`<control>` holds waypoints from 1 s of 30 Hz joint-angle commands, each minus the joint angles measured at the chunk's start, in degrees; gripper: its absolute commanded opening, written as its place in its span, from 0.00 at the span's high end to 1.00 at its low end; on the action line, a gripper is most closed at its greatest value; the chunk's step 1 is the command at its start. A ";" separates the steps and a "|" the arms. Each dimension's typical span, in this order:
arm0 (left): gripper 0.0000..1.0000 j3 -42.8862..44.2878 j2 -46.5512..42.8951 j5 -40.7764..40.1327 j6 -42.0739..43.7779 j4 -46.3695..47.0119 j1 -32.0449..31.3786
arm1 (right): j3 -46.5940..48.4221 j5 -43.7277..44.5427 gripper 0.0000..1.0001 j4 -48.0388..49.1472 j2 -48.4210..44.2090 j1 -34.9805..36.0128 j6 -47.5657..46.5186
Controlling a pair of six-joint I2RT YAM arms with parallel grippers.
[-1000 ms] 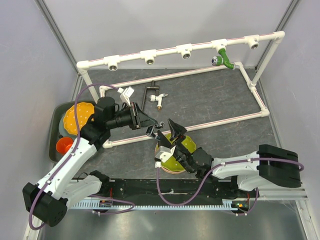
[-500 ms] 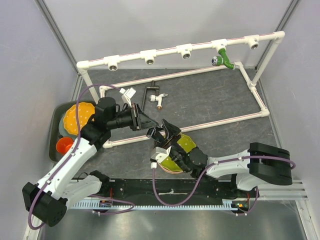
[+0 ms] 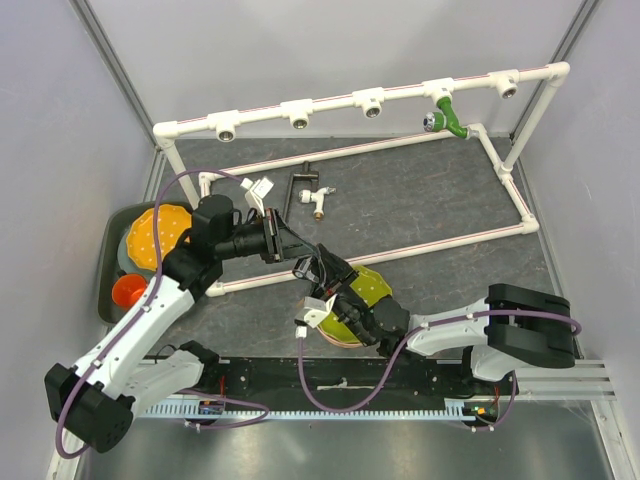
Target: Install the water faucets
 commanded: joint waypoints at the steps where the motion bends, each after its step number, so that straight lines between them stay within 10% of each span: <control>1: 0.77 1.57 -2.55 2.82 0.27 3.64 -0.29 | 1.47 2.97 1.00 4.44 -1.68 -0.13 5.43; 7: 0.29 4.99 -4.92 -4.82 5.79 -1.09 -0.38 | 0.68 4.02 1.00 -2.59 -6.69 -0.48 11.50; 12: 0.14 13.77 -6.15 -19.72 18.80 -10.58 -0.29 | 1.37 5.17 1.00 -18.47 -13.54 -1.18 23.88; 20: 0.10 26.07 -5.46 -39.01 38.32 -14.56 -0.55 | 6.21 -2.38 1.00 -47.12 -26.02 -8.91 49.98; 30: 0.08 32.16 3.07 -55.19 52.63 -4.64 0.06 | 16.92 -11.00 1.00 -55.60 -24.11 -16.83 68.64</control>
